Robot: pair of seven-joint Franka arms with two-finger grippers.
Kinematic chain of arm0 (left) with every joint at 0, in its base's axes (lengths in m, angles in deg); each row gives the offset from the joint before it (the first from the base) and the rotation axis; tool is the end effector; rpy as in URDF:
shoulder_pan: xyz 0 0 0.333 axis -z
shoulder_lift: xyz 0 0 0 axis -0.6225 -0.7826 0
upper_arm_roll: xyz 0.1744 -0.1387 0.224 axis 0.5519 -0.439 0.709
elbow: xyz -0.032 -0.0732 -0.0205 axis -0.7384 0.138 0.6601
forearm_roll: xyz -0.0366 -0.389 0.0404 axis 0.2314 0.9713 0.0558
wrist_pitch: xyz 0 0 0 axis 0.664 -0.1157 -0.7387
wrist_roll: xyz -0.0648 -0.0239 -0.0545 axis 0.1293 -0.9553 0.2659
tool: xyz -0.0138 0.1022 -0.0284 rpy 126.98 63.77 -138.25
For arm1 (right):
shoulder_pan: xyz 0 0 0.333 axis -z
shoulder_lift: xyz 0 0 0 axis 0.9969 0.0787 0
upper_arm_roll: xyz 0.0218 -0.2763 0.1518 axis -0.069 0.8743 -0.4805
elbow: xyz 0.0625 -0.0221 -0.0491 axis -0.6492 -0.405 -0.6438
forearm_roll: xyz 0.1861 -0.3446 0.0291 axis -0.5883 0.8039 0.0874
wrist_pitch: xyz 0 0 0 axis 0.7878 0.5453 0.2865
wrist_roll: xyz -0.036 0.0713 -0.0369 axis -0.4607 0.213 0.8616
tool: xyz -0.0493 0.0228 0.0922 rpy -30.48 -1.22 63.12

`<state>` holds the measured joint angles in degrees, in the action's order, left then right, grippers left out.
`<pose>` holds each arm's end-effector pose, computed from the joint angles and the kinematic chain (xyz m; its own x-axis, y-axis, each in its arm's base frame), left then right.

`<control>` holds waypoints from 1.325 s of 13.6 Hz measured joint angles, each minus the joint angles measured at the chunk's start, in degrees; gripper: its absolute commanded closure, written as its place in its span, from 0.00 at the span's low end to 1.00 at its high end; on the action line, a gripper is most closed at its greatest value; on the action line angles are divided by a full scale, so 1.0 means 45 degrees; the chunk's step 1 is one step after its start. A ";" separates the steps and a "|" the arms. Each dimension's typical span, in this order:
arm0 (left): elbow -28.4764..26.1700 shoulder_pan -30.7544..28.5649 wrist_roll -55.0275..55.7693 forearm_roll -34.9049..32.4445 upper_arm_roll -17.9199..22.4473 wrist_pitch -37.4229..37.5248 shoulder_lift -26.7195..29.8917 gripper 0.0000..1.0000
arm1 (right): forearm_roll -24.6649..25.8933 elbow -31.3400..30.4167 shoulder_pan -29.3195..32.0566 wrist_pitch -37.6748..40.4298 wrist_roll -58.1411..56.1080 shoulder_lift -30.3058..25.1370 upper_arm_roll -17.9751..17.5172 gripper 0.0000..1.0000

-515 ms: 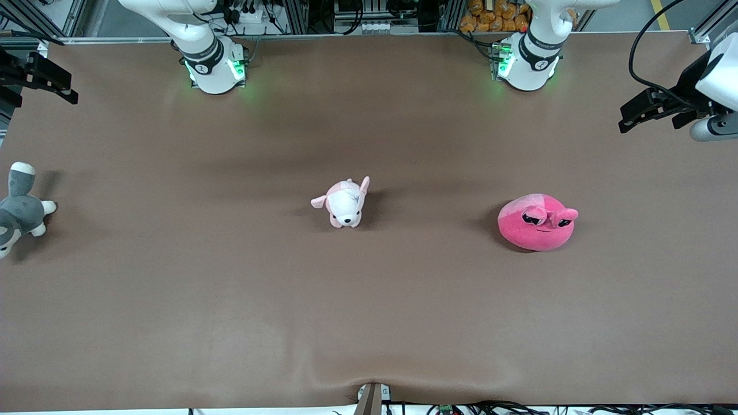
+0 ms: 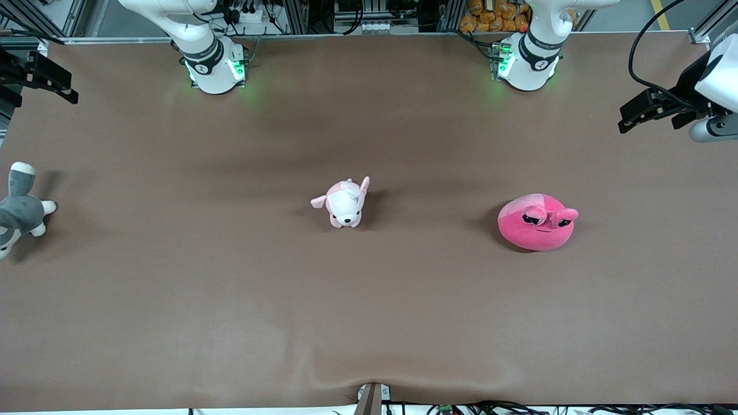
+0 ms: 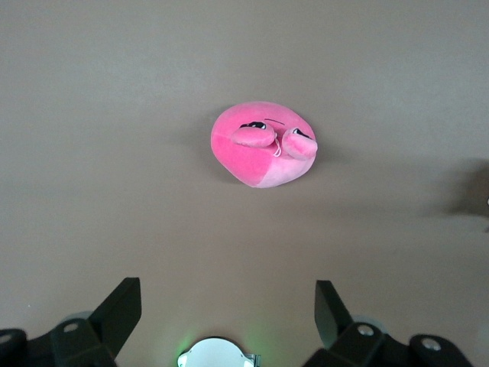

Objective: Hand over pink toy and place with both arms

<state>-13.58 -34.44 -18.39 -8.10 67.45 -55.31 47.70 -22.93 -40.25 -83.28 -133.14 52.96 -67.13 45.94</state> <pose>0.5242 -0.0522 0.6531 0.9965 0.0757 -0.0357 0.0743 -0.9965 -0.0394 0.4905 -0.0085 0.6896 0.9928 0.0695 -0.0975 0.0702 -0.9975 0.0042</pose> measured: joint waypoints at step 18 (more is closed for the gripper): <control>-0.0222 -0.0269 0.0525 0.0001 -0.0080 0.0656 0.0043 0.00 | 0.0015 0.0000 0.0011 -0.0019 -0.0003 0.0061 0.0041 0.00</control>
<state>-14.58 -35.66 -16.02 -8.09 67.09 -52.36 47.89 -22.86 -40.25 -83.22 -133.22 52.95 -66.85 46.12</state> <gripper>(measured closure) 0.000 0.000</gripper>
